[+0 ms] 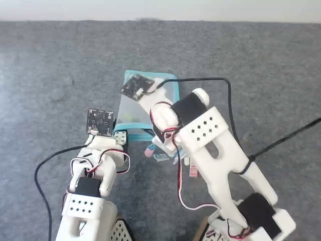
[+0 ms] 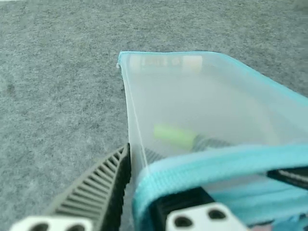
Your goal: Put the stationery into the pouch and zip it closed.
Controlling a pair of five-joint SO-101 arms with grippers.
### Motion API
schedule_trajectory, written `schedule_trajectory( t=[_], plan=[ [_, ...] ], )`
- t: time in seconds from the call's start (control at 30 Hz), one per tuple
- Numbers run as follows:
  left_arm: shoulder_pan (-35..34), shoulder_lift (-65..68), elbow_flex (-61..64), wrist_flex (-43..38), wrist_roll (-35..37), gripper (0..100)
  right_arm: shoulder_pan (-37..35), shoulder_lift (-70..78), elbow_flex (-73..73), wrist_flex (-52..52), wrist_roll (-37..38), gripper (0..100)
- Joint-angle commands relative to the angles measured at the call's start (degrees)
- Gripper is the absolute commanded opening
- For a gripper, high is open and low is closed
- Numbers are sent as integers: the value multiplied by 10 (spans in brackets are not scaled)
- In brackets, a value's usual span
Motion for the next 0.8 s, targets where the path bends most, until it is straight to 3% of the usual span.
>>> schedule_trajectory(
  t=[0.0,0.33,0.57,0.77],
  plan=[
    [4,-7,-20,-7,4,11,-7,-4,-45,10,-11,9],
    [2,-7,-20,-8,4,11,-57,-10,63,-138,-38,9],
    [4,-7,-20,-8,4,11,-63,-57,87,-167,-40,8],
    [4,-7,-20,-8,4,11,-64,-143,231,-291,-42,9]
  ],
)
